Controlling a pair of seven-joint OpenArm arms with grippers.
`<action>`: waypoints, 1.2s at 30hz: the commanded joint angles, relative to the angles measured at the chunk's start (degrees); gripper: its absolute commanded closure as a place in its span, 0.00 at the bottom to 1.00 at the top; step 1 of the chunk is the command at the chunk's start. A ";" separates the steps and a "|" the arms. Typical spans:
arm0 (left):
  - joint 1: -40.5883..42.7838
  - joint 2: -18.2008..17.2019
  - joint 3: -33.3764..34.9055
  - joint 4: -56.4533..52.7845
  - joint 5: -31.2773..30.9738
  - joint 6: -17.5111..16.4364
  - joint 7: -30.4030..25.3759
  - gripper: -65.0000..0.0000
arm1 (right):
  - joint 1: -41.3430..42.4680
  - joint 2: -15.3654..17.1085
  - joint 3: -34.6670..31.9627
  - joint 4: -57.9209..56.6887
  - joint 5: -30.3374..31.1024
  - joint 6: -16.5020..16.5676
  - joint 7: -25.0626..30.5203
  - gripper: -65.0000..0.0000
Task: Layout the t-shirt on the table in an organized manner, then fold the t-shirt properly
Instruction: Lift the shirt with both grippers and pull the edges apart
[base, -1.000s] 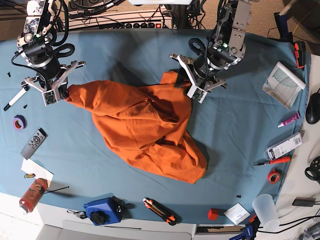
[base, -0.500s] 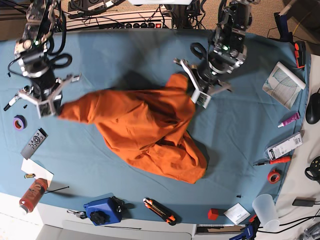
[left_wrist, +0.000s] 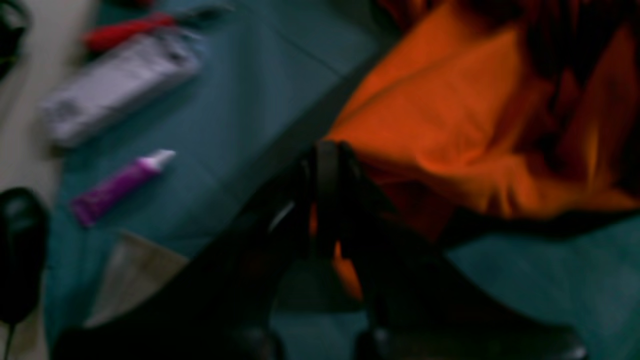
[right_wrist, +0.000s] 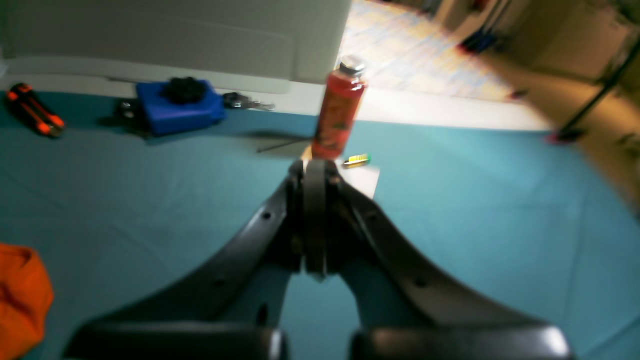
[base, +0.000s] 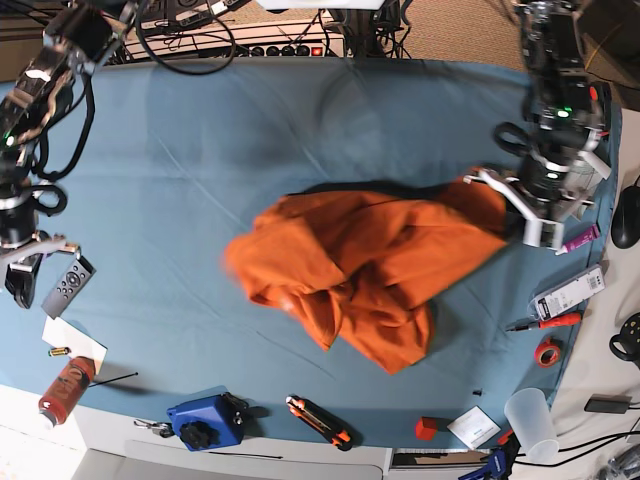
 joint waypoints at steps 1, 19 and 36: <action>-0.50 -0.85 -0.35 1.05 -1.25 -0.04 -1.31 1.00 | 1.70 0.98 0.37 -0.96 0.94 0.31 1.27 1.00; 1.07 -0.33 -0.44 1.03 -3.74 0.00 -0.35 1.00 | -1.31 1.01 -1.66 -7.04 22.58 15.47 -10.51 0.64; 1.07 -0.31 -0.44 1.03 -3.52 0.00 -0.39 1.00 | 10.54 0.52 -44.04 -7.02 17.92 18.13 -10.60 0.64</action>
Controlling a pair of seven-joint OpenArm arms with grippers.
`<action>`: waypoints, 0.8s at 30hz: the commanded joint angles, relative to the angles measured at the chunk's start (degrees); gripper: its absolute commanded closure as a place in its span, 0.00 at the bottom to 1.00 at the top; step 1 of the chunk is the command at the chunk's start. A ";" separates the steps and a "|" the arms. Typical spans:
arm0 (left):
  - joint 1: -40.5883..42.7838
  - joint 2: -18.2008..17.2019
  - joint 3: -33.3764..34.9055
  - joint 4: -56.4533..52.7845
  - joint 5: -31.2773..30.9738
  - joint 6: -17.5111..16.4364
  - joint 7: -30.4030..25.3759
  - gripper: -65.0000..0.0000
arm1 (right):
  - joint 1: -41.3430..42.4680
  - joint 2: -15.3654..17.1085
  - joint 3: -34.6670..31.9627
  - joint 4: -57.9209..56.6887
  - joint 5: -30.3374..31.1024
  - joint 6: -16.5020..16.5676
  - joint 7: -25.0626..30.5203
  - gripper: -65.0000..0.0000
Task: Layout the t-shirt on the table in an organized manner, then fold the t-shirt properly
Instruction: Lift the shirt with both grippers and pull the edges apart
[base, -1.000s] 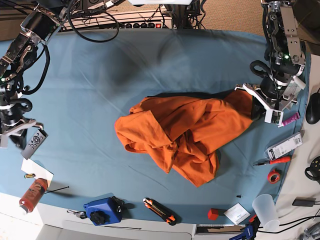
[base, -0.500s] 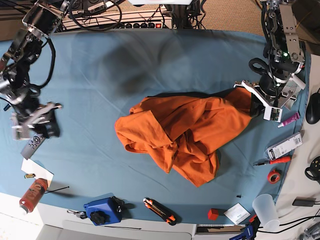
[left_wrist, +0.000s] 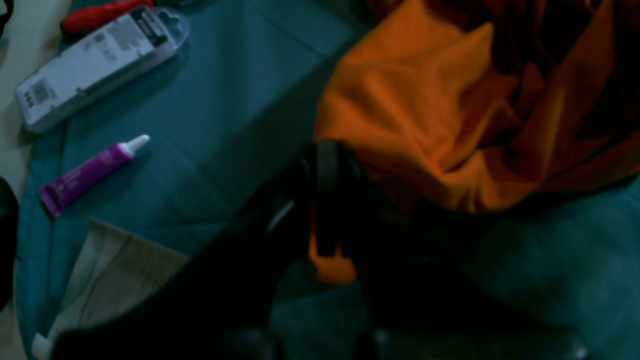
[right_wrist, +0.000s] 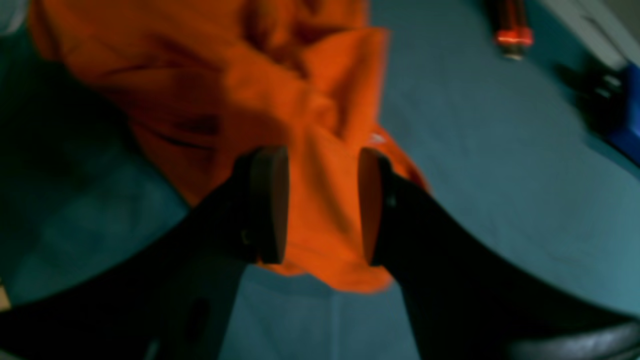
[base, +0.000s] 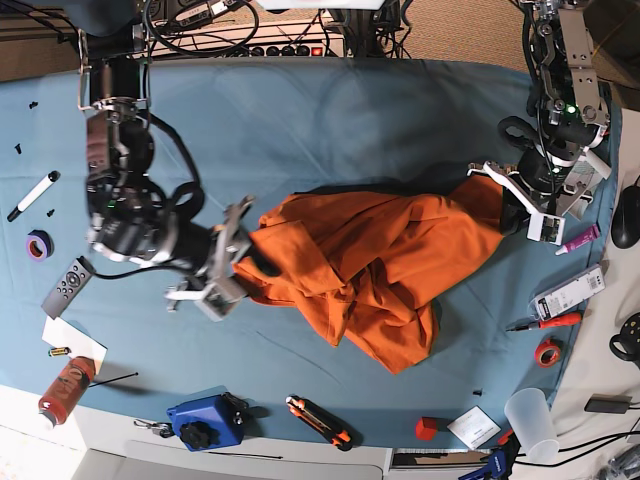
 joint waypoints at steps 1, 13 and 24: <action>-0.39 -0.44 -0.33 1.01 -0.37 0.17 -1.29 1.00 | 1.64 0.46 -1.16 0.94 0.72 -0.10 1.27 0.64; -0.39 2.82 -0.33 1.01 -0.44 0.31 -1.31 1.00 | 1.68 0.46 -18.01 -1.07 -21.84 -5.79 9.66 0.64; -0.39 3.02 -0.33 1.01 -0.39 0.33 -1.29 1.00 | 1.90 -4.81 -20.17 -7.56 -28.13 -11.69 9.81 0.86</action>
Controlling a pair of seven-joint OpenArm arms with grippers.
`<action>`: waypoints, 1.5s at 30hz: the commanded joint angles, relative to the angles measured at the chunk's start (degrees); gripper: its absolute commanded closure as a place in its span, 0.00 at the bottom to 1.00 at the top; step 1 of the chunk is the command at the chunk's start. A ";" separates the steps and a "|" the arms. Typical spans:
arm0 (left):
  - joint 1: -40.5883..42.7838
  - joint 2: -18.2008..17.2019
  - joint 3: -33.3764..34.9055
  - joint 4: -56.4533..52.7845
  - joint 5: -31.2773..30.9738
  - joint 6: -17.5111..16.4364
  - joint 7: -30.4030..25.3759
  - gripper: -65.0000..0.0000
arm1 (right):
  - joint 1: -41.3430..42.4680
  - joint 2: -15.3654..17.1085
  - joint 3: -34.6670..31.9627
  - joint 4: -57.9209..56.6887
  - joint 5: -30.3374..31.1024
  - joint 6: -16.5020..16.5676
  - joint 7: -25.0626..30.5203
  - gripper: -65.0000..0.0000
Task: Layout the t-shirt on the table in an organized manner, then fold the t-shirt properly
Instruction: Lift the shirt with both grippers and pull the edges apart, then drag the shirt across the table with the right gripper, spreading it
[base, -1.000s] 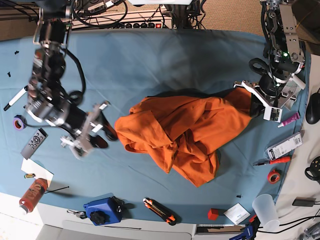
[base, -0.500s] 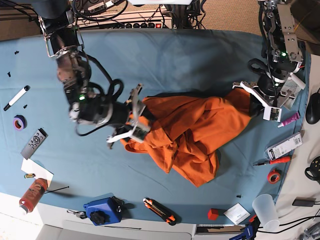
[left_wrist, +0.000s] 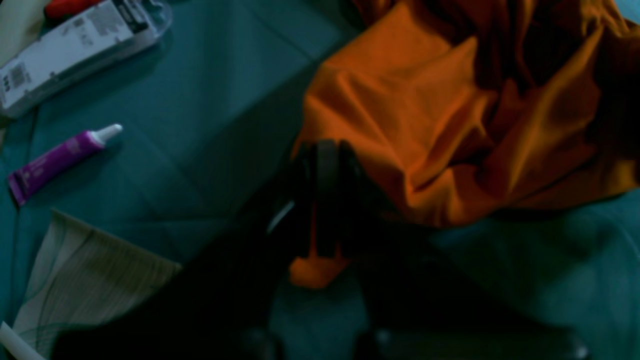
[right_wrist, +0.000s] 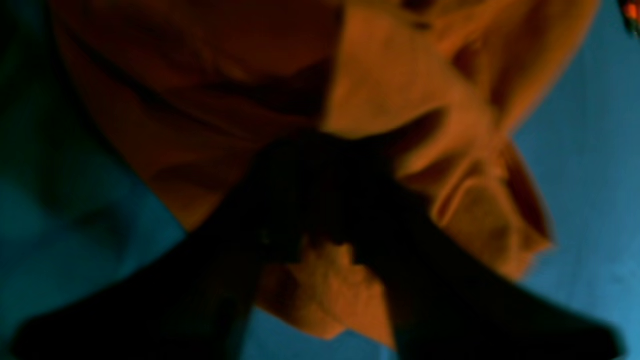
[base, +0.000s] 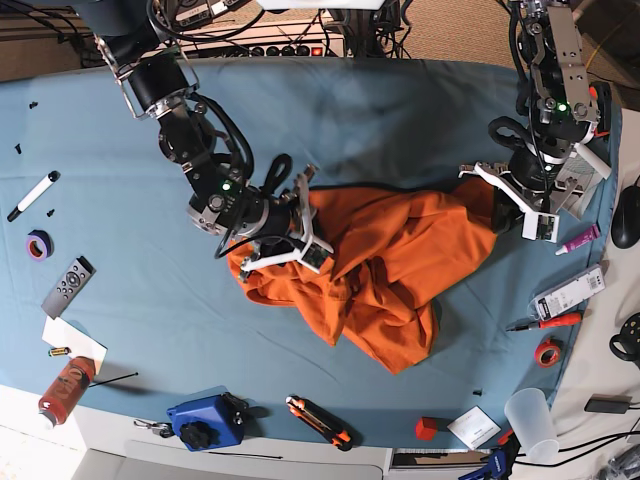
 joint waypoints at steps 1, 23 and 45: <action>-0.42 -0.33 -0.33 1.01 -0.39 0.11 -1.27 1.00 | 1.90 -0.02 0.46 2.97 0.35 -0.96 0.94 0.95; -0.24 -0.68 -0.33 0.98 4.15 0.11 -1.11 1.00 | 3.98 2.82 32.89 15.08 2.01 -2.97 0.37 1.00; 10.01 -0.46 -0.33 6.25 -12.17 -4.61 15.87 1.00 | -17.33 11.28 69.57 15.08 42.25 11.54 -20.72 1.00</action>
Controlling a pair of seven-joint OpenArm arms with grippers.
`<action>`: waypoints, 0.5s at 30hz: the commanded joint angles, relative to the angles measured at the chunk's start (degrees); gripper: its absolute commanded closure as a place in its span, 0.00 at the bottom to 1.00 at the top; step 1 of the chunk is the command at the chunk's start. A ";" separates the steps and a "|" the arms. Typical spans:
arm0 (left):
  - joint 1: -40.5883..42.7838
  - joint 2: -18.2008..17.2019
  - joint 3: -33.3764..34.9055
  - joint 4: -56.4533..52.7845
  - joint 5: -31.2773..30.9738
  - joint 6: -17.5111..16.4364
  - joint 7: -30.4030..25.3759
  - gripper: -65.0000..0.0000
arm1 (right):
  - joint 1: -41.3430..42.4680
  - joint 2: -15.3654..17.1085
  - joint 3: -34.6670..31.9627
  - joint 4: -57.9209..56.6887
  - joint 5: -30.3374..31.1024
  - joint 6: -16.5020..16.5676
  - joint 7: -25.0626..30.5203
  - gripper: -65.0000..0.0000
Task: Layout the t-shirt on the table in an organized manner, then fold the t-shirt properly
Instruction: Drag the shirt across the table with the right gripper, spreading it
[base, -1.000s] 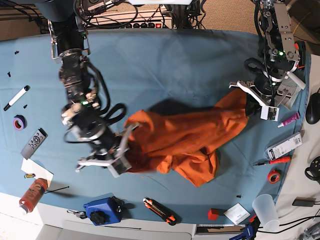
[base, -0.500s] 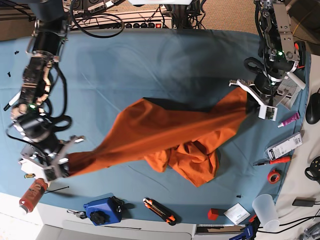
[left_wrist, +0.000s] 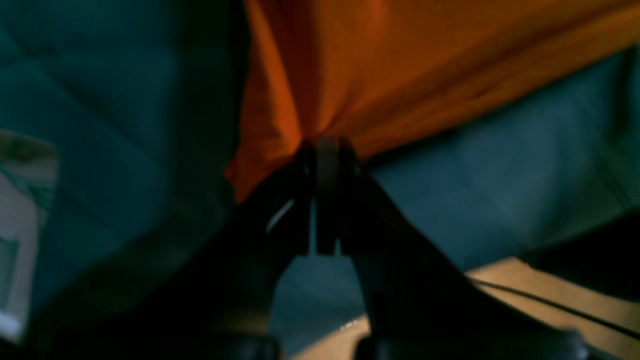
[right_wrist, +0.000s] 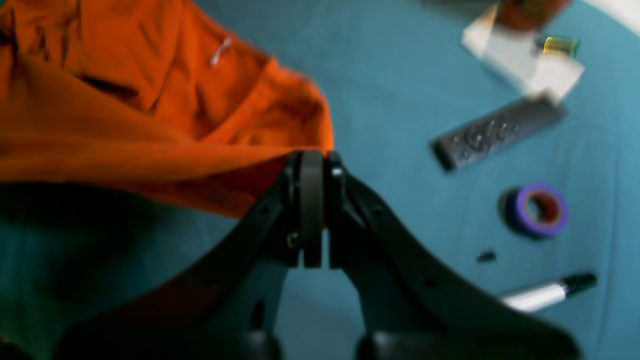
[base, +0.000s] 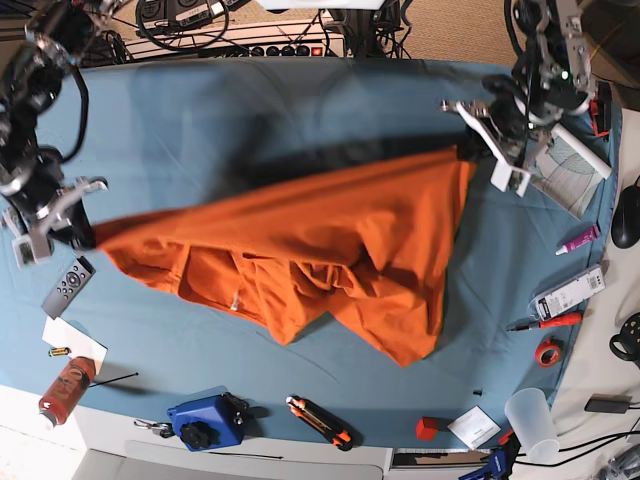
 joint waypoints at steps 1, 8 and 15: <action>1.03 -0.46 -0.37 2.08 0.02 -0.04 -0.83 1.00 | -0.55 1.14 1.86 0.81 1.49 -0.01 0.24 1.00; 6.64 -0.46 -0.39 5.66 1.68 -0.04 -0.81 1.00 | -8.20 -0.15 12.09 0.81 7.02 -0.01 -0.81 1.00; 9.01 -0.46 -0.55 6.21 7.56 0.50 -0.85 1.00 | -8.55 -2.62 22.45 0.81 17.25 -0.01 -1.27 1.00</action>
